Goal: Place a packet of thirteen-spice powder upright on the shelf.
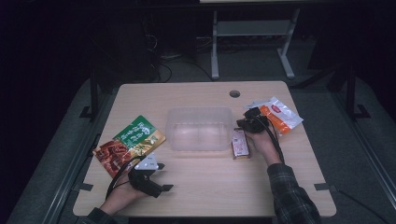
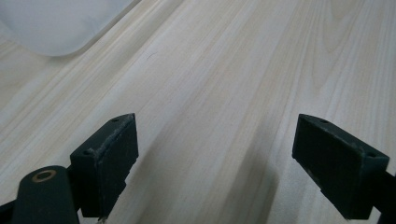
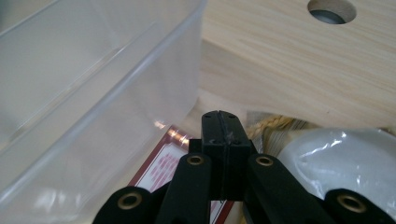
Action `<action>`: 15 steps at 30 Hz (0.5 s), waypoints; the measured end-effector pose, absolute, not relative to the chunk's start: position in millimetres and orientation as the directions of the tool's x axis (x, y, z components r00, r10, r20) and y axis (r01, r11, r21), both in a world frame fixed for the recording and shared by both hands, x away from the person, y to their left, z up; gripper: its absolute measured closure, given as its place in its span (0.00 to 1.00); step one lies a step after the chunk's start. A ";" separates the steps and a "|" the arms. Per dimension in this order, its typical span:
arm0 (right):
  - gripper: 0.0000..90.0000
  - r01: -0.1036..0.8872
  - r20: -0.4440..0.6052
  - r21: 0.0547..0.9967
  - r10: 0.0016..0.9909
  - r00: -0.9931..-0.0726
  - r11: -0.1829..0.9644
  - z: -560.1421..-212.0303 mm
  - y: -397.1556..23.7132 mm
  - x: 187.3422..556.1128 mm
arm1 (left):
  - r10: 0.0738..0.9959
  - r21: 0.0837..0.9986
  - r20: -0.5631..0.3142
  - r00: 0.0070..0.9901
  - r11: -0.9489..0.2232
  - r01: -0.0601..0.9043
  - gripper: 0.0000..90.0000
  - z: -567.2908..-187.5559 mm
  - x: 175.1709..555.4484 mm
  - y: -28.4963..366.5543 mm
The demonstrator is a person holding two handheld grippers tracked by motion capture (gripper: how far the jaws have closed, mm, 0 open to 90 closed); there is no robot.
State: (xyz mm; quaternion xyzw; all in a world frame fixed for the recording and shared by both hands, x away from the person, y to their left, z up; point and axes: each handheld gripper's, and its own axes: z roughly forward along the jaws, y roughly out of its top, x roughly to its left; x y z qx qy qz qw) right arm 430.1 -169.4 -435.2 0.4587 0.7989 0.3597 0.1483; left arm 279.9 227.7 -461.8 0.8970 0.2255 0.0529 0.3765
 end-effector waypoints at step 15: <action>1.00 0.659 0.096 0.662 0.831 -0.548 0.357 -454.3 -163.4 437.8 | 0.432 0.699 -0.077 0.898 -0.619 0.358 0.15 -462.3 278.8 226.4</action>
